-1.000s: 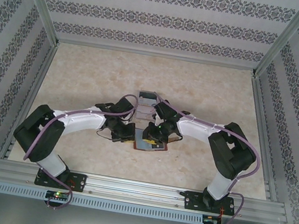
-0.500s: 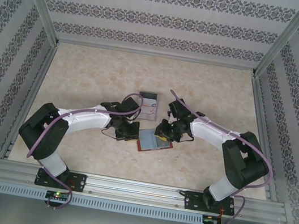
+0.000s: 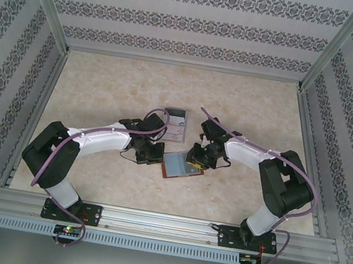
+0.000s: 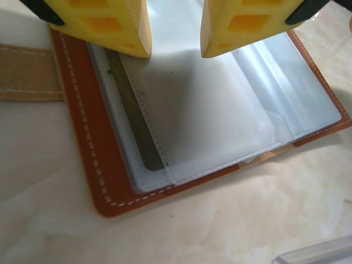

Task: Take the credit cards out of the card holder

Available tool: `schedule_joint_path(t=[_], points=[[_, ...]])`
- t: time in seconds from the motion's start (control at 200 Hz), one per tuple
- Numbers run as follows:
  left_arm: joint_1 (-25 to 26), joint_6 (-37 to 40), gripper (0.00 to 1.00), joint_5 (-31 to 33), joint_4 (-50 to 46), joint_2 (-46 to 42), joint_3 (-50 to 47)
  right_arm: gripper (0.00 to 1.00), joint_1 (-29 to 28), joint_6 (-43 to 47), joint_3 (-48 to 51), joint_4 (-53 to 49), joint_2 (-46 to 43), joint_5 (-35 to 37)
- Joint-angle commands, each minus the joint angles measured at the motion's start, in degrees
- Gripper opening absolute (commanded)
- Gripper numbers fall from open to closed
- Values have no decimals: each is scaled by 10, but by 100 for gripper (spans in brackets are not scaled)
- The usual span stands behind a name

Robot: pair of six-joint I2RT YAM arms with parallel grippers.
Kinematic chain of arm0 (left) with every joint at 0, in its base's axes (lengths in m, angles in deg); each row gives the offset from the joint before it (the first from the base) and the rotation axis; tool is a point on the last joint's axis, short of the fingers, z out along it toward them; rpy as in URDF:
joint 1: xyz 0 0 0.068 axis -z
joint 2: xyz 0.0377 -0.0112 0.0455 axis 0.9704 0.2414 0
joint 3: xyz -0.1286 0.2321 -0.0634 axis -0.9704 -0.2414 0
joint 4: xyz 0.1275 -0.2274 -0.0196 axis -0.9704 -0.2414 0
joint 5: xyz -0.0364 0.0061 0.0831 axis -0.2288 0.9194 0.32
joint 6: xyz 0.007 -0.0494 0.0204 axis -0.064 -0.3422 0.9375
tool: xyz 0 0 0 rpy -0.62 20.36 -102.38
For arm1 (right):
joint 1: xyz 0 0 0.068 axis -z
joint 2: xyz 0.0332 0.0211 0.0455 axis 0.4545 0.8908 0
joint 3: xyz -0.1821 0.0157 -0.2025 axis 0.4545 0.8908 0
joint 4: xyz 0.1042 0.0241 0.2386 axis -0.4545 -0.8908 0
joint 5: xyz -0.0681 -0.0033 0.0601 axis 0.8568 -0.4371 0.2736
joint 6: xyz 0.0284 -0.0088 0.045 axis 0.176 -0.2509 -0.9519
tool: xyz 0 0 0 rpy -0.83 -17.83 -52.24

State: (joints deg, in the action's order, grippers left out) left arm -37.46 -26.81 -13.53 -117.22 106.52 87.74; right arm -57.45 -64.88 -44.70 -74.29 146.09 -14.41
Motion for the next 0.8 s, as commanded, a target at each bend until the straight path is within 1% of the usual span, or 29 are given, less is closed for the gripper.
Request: schedule_joint_path(t=[0.0,0.2,0.315,0.565,0.615,0.685,0.794], points=[[0,16,1,15,-27,-18,16,32,-22,-5,6,1,11,-18],[0,11,1,-14,-1,-7,18,32,-54,-34,-5,28,17,-39],[0,7,1,-39,23,10,20,32,-64,-41,-11,33,24,-42],[8,-55,1,-116,184,60,-4,32,-51,-51,-2,37,9,-34],[10,-65,1,-124,204,69,-9,32,-47,-55,3,44,2,-37],[10,-75,1,-128,223,78,-13,28,-41,-59,7,50,-2,-45],[10,-81,1,-128,232,90,-16,25,-38,-61,11,54,-4,-50]])
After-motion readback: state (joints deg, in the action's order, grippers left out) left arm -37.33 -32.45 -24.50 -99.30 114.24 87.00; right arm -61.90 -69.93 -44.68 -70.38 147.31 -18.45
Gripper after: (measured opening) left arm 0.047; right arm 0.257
